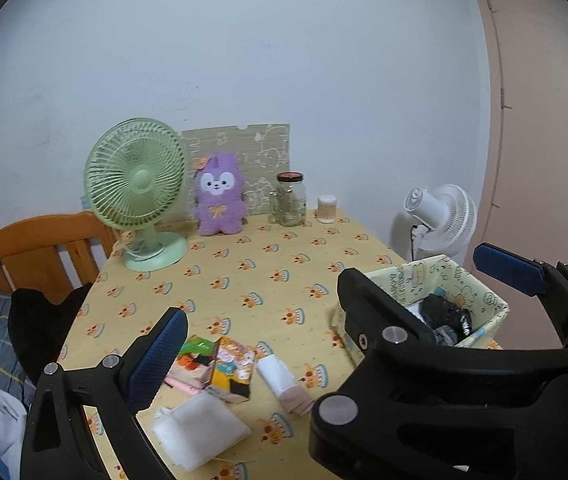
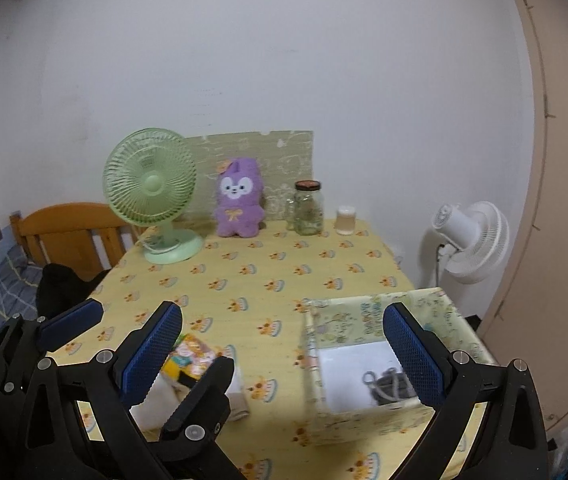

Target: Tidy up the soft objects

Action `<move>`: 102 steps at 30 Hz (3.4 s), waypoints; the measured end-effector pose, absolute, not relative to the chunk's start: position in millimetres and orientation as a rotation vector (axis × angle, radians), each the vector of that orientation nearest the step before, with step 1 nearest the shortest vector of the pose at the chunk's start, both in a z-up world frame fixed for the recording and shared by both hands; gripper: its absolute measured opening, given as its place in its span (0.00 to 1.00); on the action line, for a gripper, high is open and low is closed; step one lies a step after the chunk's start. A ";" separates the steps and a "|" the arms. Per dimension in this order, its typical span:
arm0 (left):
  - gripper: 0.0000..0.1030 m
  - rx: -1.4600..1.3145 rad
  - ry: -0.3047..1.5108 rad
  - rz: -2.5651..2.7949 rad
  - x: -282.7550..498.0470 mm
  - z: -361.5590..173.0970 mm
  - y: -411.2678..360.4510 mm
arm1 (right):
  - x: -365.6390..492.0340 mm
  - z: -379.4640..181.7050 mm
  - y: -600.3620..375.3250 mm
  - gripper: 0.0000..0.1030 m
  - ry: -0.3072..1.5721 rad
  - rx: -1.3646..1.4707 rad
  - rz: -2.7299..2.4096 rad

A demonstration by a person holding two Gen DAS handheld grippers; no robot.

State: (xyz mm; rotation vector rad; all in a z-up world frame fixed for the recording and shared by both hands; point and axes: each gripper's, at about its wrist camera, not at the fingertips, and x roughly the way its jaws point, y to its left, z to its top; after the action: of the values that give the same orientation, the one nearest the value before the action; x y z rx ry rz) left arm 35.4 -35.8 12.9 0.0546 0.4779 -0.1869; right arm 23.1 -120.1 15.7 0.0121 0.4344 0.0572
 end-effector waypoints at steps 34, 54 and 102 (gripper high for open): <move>0.96 -0.085 0.613 -0.004 51.7 -93.5 24.2 | 65.0 -85.3 -62.8 0.95 0.536 0.002 0.222; 0.91 -0.053 0.732 0.090 77.1 -140.8 27.9 | 100.8 -141.1 -54.0 0.79 0.692 -0.028 0.198; 0.45 -0.053 0.704 0.018 52.9 -100.9 19.0 | 82.6 -109.1 -57.9 0.28 0.722 -0.008 0.239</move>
State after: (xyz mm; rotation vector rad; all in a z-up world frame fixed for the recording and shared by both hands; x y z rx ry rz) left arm 52.9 19.0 -100.9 -0.0528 0.7038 0.0181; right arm 82.6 -57.9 -109.1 -0.0076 0.7217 0.2391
